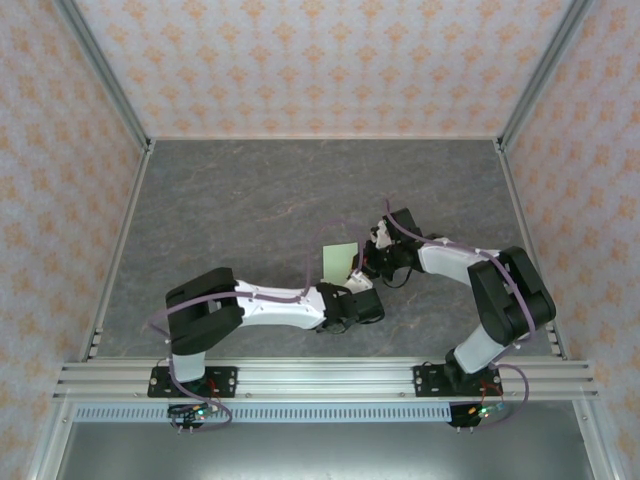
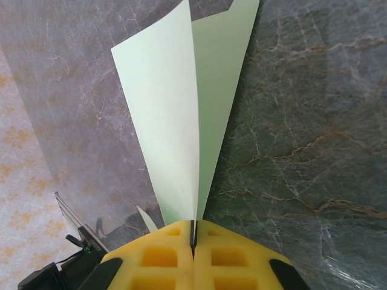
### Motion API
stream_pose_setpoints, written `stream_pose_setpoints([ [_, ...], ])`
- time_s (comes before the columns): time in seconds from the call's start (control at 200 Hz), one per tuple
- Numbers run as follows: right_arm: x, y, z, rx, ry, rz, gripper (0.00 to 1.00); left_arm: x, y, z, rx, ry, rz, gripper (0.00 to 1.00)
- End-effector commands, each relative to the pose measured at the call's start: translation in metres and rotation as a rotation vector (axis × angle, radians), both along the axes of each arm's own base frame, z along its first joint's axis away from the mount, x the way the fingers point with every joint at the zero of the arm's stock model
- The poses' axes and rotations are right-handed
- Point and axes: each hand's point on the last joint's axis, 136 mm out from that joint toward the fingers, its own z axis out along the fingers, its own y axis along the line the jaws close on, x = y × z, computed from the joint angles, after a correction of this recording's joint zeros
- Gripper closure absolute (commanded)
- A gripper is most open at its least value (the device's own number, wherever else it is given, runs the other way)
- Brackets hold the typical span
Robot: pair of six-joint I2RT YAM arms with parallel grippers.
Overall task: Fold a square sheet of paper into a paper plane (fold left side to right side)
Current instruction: Fold the wing for the fifth time at the center of the table.
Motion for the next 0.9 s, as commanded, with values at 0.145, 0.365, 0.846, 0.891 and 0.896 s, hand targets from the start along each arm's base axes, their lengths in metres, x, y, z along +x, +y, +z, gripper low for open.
stream_pose_setpoints([
  [0.145,-0.002,0.005,0.006,0.018,0.017,0.012,0.99,0.011,0.011,0.009,0.088,-0.072,0.046,0.62],
  [0.365,-0.002,0.004,0.003,0.008,0.022,0.014,0.99,0.01,0.011,0.0,0.111,-0.062,0.041,0.73],
  [0.846,-0.002,0.003,0.002,-0.008,0.02,0.021,0.97,0.01,0.01,-0.002,0.114,-0.051,0.038,0.87],
  [0.891,0.0,0.002,0.004,-0.013,0.012,0.016,0.96,0.009,0.01,-0.003,0.115,-0.047,0.034,0.88],
  [0.896,0.0,0.002,0.004,-0.013,0.012,0.016,0.96,0.009,0.01,-0.003,0.114,-0.047,0.034,0.88],
])
